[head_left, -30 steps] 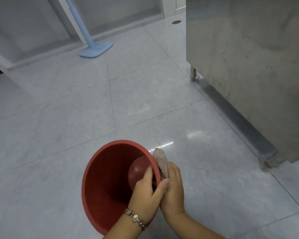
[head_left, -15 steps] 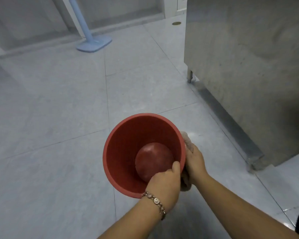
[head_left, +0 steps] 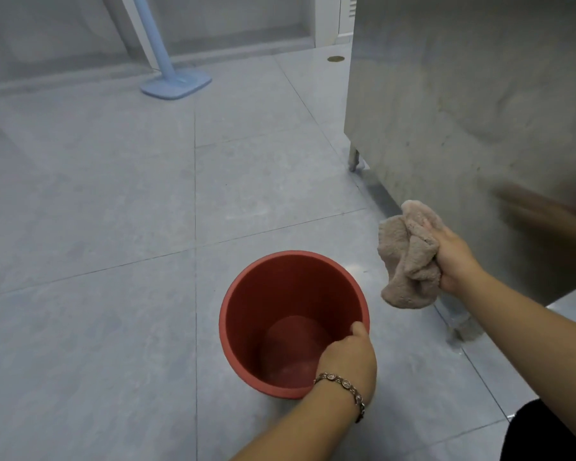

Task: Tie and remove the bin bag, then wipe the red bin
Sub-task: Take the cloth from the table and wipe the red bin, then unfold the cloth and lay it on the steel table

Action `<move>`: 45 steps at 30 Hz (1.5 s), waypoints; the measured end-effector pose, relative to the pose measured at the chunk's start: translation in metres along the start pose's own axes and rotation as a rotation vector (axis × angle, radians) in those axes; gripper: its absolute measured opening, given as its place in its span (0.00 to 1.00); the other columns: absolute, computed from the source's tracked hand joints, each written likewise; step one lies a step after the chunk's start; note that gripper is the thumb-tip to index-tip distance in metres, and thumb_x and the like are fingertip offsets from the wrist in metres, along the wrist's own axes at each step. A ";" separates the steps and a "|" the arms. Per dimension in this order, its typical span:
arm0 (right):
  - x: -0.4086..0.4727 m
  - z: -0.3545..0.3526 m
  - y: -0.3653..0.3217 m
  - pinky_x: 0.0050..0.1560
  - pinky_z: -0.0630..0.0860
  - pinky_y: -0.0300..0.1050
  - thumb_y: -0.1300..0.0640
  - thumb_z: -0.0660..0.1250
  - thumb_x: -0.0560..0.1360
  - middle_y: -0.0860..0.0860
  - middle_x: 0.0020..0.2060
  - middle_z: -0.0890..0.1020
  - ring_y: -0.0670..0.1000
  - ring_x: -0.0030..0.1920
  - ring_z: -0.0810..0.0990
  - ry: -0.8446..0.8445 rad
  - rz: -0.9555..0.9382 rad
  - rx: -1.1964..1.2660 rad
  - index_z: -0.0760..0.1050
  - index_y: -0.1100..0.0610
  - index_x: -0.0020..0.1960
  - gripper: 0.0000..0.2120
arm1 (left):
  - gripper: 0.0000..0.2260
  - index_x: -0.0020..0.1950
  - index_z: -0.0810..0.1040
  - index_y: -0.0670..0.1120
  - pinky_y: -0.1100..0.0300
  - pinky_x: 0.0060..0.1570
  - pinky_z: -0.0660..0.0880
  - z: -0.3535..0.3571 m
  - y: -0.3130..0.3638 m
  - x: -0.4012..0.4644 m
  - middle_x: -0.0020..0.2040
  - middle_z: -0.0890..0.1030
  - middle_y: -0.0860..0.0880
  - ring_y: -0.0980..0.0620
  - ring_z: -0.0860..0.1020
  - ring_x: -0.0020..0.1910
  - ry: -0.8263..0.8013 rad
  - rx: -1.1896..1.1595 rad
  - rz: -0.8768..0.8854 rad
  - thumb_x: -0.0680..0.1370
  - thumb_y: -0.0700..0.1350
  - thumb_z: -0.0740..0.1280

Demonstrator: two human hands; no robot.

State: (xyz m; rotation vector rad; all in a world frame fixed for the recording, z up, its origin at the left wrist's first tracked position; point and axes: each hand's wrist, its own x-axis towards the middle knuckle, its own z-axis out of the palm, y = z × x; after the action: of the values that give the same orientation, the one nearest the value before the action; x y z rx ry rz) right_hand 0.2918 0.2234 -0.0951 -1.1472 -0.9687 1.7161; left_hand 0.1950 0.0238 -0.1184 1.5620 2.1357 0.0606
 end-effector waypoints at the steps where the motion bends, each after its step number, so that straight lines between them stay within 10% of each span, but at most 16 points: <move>1: 0.002 -0.002 -0.003 0.33 0.81 0.39 0.55 0.62 0.80 0.49 0.38 0.87 0.46 0.37 0.85 -0.031 -0.008 0.023 0.74 0.57 0.61 0.12 | 0.16 0.61 0.62 0.39 0.49 0.44 0.73 0.002 0.002 0.001 0.53 0.80 0.38 0.37 0.79 0.51 -0.009 -0.017 -0.019 0.74 0.31 0.56; 11: -0.014 0.018 -0.030 0.40 0.83 0.45 0.54 0.60 0.80 0.53 0.42 0.87 0.52 0.43 0.86 -0.200 0.050 0.176 0.79 0.57 0.53 0.11 | 0.15 0.61 0.61 0.42 0.51 0.51 0.73 0.010 0.014 0.006 0.59 0.77 0.40 0.41 0.77 0.56 -0.047 -0.244 -0.170 0.78 0.44 0.60; 14: -0.029 0.031 -0.039 0.38 0.83 0.45 0.56 0.58 0.78 0.54 0.39 0.87 0.52 0.40 0.86 -0.272 0.106 0.256 0.84 0.57 0.45 0.16 | 0.30 0.69 0.59 0.43 0.56 0.60 0.68 -0.004 0.006 0.007 0.66 0.72 0.42 0.44 0.72 0.64 -0.058 -0.570 -0.225 0.74 0.57 0.64; 19: -0.065 0.057 -0.057 0.43 0.83 0.49 0.53 0.69 0.61 0.54 0.41 0.87 0.52 0.43 0.86 -0.432 0.046 0.539 0.86 0.57 0.40 0.12 | 0.19 0.55 0.75 0.53 0.52 0.61 0.70 -0.096 -0.026 0.014 0.55 0.79 0.54 0.53 0.75 0.59 0.297 -1.387 -0.190 0.70 0.62 0.65; 22: -0.083 0.091 -0.060 0.55 0.80 0.55 0.59 0.50 0.81 0.69 0.45 0.83 0.59 0.51 0.84 -0.443 0.200 0.631 0.82 0.72 0.45 0.25 | 0.37 0.60 0.75 0.50 0.51 0.52 0.72 -0.183 -0.043 0.008 0.54 0.80 0.51 0.51 0.77 0.57 0.185 -1.680 0.007 0.59 0.72 0.66; 23: -0.091 0.106 -0.067 0.66 0.70 0.60 0.53 0.40 0.83 0.75 0.55 0.76 0.65 0.61 0.77 -0.457 0.193 0.641 0.74 0.77 0.56 0.33 | 0.39 0.61 0.76 0.48 0.53 0.47 0.74 -0.209 -0.045 0.003 0.52 0.82 0.51 0.51 0.79 0.53 0.105 -1.689 0.098 0.59 0.71 0.68; 27: -0.119 0.172 -0.109 0.73 0.55 0.64 0.27 0.58 0.68 0.65 0.71 0.67 0.65 0.72 0.64 -0.659 0.277 0.635 0.63 0.62 0.73 0.47 | 0.23 0.54 0.81 0.45 0.52 0.45 0.80 -0.277 -0.035 -0.020 0.51 0.84 0.44 0.46 0.83 0.50 0.051 -1.627 0.096 0.62 0.50 0.78; 33: -0.150 0.205 -0.185 0.65 0.71 0.60 0.47 0.78 0.62 0.64 0.64 0.75 0.63 0.63 0.75 -0.654 0.291 0.430 0.71 0.62 0.68 0.40 | 0.05 0.46 0.84 0.53 0.56 0.45 0.79 -0.358 -0.025 -0.085 0.44 0.86 0.54 0.54 0.84 0.45 0.553 -1.374 -0.052 0.72 0.45 0.71; 41: -0.238 0.285 -0.380 0.43 0.81 0.47 0.51 0.66 0.70 0.64 0.48 0.83 0.59 0.47 0.83 -0.428 0.145 0.019 0.79 0.67 0.53 0.21 | 0.11 0.54 0.76 0.63 0.70 0.42 0.75 -0.564 0.033 -0.225 0.47 0.83 0.61 0.62 0.81 0.45 0.519 -0.829 0.384 0.72 0.55 0.67; 45: -0.288 0.301 -0.518 0.54 0.78 0.54 0.46 0.63 0.72 0.61 0.48 0.85 0.59 0.50 0.84 -0.370 0.048 -0.183 0.81 0.62 0.53 0.21 | 0.12 0.54 0.76 0.62 0.74 0.39 0.72 -0.667 0.078 -0.274 0.46 0.82 0.62 0.64 0.80 0.44 0.736 -0.783 0.425 0.72 0.52 0.68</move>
State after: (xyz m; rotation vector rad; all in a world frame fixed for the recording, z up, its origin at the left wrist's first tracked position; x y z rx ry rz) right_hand 0.1866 0.0961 0.5487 -0.9892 -1.3559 1.9526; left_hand 0.0530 -0.0338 0.5901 1.5545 1.7833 1.6074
